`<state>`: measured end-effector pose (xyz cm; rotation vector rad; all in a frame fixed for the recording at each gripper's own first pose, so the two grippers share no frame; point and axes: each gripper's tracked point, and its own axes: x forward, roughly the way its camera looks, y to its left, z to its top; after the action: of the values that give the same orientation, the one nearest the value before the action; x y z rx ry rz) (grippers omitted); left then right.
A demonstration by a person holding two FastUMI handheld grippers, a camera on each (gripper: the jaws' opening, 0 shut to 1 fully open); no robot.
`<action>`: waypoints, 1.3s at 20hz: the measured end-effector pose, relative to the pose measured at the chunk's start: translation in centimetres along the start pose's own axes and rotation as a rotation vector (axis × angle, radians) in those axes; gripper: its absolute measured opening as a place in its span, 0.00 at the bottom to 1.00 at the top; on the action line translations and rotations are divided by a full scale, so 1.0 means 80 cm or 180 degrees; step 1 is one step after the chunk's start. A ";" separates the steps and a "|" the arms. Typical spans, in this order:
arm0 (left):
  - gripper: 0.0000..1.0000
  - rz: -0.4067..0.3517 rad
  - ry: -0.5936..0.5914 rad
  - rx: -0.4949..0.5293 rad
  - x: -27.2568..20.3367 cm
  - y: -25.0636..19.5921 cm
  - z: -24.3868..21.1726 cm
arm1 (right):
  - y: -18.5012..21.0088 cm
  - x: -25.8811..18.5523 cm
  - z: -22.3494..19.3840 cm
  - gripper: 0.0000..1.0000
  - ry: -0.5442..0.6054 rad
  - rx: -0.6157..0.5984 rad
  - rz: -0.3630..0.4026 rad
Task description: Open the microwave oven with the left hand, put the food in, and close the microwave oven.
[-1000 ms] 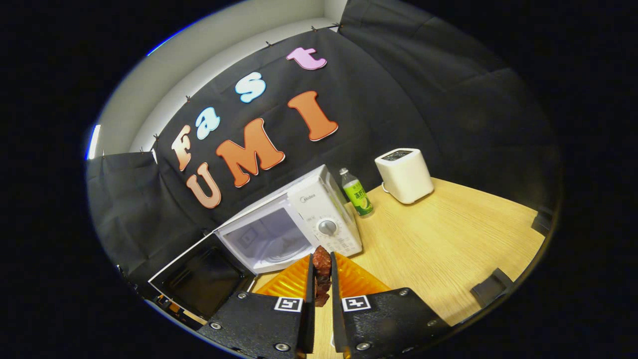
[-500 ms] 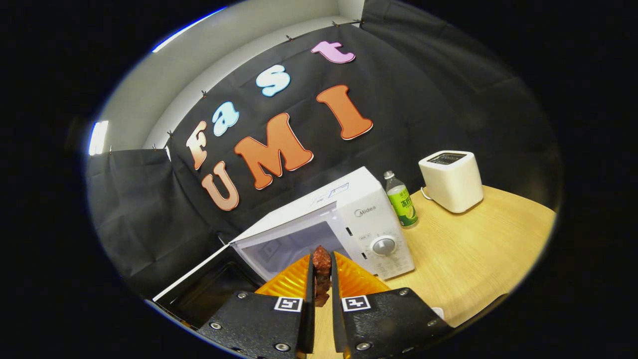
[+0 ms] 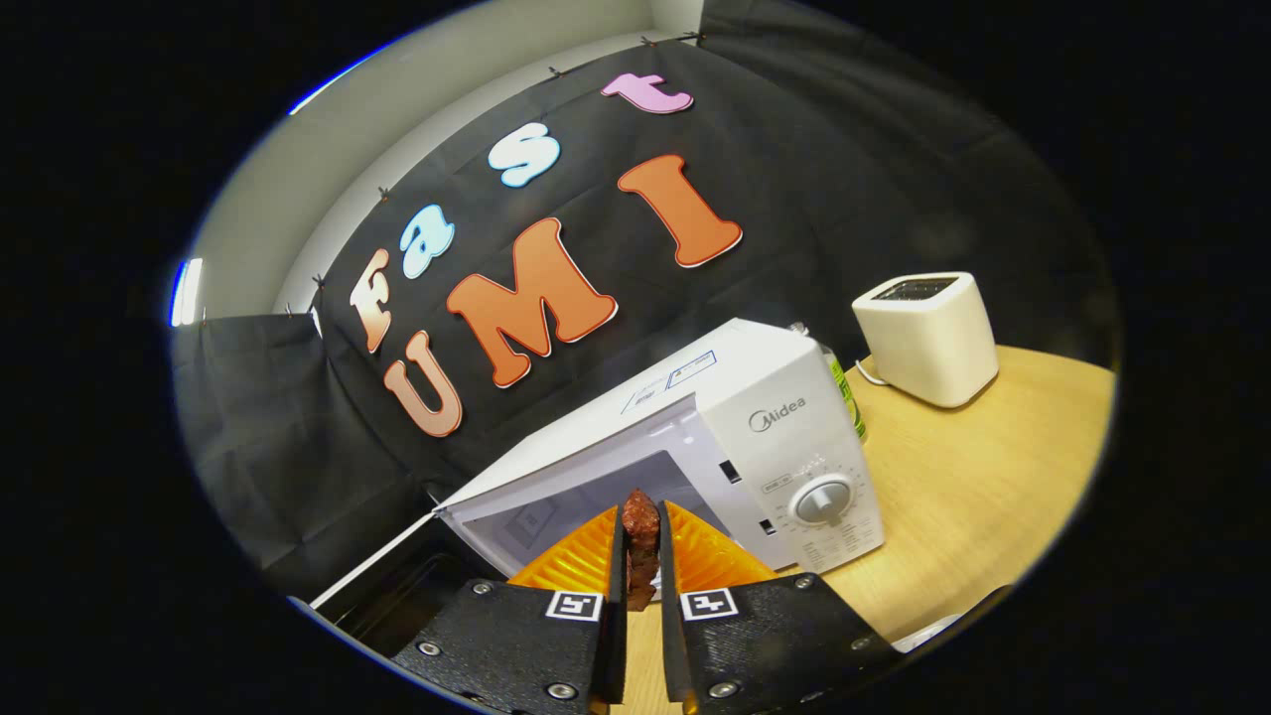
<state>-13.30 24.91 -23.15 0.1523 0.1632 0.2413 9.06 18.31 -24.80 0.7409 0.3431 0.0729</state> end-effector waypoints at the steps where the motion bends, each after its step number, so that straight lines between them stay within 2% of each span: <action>1: 0.82 0.0023 0.0011 -0.0018 -0.001 0.004 -0.002 | 0.004 0.012 -0.006 0.14 -0.0017 0.0038 0.0014; 5: 0.82 0.0112 0.0032 -0.0059 -0.008 0.017 -0.007 | 0.009 0.061 -0.037 0.14 0.0021 0.0249 -0.0062; 9: 0.83 0.0146 0.0058 -0.0074 -0.012 0.025 -0.011 | -0.002 0.109 -0.054 0.14 -0.0108 0.0364 -0.0257; 12: 0.83 0.0188 0.0072 -0.0053 -0.015 0.030 -0.014 | -0.003 0.137 -0.064 0.14 -0.0224 0.0489 -0.0306; 16: 0.82 0.0215 0.0091 -0.0070 -0.020 0.035 -0.016 | -0.012 0.171 -0.081 0.14 -0.0284 0.0431 -0.0454; 22: 0.83 0.0255 0.0150 -0.0103 -0.029 0.041 -0.024 | -0.009 0.206 -0.104 0.15 -0.0329 0.0461 -0.0473; 26: 0.83 0.0294 0.0144 -0.0098 -0.029 0.046 -0.022 | -0.022 0.220 -0.107 0.15 -0.0379 0.0276 -0.0629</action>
<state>-16.64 28.08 -23.92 0.1238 0.1977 0.3394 22.69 25.86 -36.79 0.7898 0.3055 -0.1729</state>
